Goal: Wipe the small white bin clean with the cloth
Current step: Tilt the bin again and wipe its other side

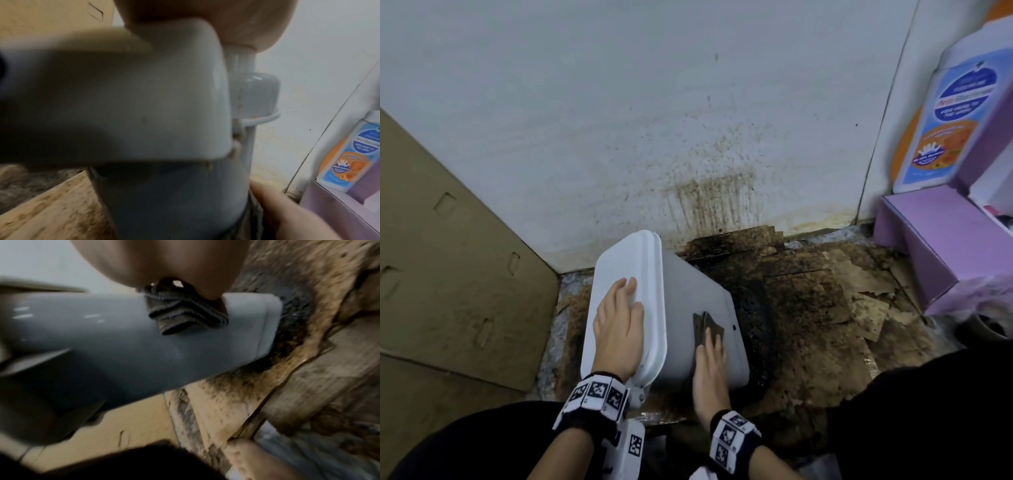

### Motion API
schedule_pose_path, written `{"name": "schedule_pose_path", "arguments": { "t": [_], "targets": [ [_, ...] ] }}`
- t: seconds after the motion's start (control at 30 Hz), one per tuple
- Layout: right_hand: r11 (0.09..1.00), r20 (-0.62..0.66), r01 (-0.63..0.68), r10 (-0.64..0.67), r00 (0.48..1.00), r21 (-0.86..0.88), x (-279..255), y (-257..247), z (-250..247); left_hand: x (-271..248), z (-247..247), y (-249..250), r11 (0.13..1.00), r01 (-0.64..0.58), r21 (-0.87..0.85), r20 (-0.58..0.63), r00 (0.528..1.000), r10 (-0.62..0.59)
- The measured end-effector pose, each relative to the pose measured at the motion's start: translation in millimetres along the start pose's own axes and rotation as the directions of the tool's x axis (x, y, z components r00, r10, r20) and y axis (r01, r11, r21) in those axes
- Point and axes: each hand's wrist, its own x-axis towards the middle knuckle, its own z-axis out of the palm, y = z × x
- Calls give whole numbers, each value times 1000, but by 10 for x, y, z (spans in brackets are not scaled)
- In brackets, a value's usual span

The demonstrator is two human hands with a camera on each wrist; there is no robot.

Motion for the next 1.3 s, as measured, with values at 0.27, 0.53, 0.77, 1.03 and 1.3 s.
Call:
{"name": "schedule_pose_path", "arguments": {
  "t": [0.27, 0.53, 0.77, 1.03, 1.3],
  "targets": [
    [963, -87, 260, -265, 960, -70, -235, -278, 155, 13, 47, 47, 1000, -15, 17, -2, 1000, 15],
    [962, 67, 271, -273, 960, 43, 10, 1, -186, 2, 94, 122, 999, -33, 24, 15, 999, 32],
    [997, 132, -58, 64, 989, -49, 342, 538, -459, -2, 81, 133, 999, -39, 19, 5, 999, 39],
    [979, -49, -193, 190, 981, -66, 350, 542, -348, 6, 63, 108, 999, -34, 29, 2, 999, 34],
    [970, -146, -236, 226, 963, -57, 274, 469, -310, -6, 67, 129, 999, -26, 41, 0, 1000, 26]
  ]
}}
